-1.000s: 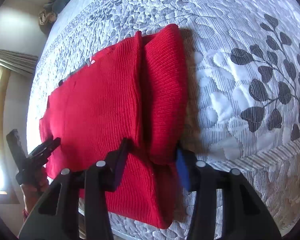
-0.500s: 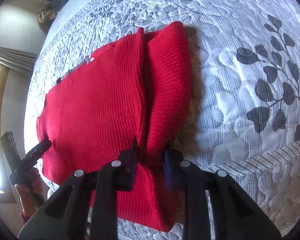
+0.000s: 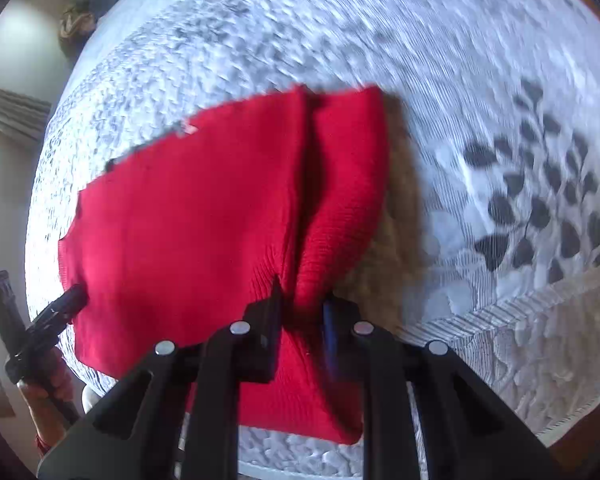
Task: Fold small clothes
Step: 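Bring the left tool toward the right tool over the folded sweater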
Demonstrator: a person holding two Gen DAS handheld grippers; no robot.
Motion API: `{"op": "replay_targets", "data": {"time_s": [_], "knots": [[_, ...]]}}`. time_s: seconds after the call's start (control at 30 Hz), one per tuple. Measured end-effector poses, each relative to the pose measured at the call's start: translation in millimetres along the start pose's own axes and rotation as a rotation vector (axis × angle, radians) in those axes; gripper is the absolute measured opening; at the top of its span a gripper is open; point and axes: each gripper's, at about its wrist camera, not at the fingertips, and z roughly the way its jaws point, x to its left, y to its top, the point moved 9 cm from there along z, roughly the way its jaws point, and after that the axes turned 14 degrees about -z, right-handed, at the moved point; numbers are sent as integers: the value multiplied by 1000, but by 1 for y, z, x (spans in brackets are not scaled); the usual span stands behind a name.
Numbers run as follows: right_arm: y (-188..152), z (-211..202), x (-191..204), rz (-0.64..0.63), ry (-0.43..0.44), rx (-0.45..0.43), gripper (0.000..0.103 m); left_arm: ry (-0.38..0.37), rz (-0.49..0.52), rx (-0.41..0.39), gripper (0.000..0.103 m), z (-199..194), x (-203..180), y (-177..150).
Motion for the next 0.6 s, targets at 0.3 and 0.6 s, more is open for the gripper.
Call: {"op": "replay_targets", "data": {"time_s": [0.3, 0.6], "knots": [[43, -21, 112, -194, -13, -37, 15, -120, -27, 18, 83, -27, 25, 0], [32, 37, 210, -351, 70, 68, 25, -282, -93, 75, 83, -20, 22, -6]]}}
